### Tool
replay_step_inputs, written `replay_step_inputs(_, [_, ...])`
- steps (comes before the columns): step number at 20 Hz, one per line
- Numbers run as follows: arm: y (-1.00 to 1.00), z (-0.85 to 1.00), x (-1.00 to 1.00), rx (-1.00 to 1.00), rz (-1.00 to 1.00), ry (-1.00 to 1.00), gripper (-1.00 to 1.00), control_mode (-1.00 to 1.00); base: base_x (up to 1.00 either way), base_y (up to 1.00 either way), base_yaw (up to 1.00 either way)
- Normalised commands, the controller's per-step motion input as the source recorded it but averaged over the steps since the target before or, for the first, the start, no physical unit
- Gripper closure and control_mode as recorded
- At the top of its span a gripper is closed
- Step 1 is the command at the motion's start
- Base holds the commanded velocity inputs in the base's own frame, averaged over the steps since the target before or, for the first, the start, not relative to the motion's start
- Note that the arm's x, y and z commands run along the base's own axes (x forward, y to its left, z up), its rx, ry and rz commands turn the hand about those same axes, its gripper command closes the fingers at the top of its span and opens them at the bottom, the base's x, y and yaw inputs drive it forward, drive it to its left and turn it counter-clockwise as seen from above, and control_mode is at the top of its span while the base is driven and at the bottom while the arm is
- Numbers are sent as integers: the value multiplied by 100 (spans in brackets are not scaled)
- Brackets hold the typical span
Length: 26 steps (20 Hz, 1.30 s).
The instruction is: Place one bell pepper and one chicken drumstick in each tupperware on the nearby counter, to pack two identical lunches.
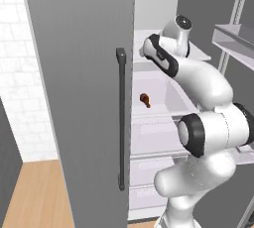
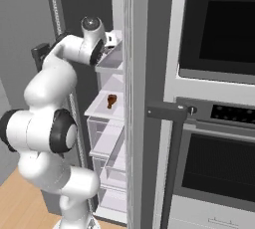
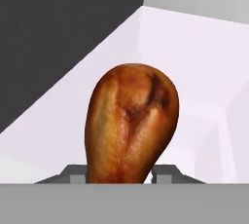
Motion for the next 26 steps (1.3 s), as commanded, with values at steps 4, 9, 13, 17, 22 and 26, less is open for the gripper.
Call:
replay_step_inputs(4, [0, 2, -100, 0, -36, -8, 100, -100, 0, 0, 0])
replay_step_inputs(9, [0, 17, -100, 0, -41, -7, 100, -100, 0, 0, 0])
replay_step_inputs(13, [-1, 24, -100, 3, -31, -4, 100, -100, 0, 0, 0])
replay_step_inputs(17, [1, 8, -100, 1, -15, 0, 100, -100, 0, 0, 0])
replay_step_inputs(22, [5, 0, -100, 0, -2, 0, 100, -100, 0, 0, 0])
replay_step_inputs(26, [11, 0, -100, 0, 0, 0, 100, -100, 0, 0, 0])
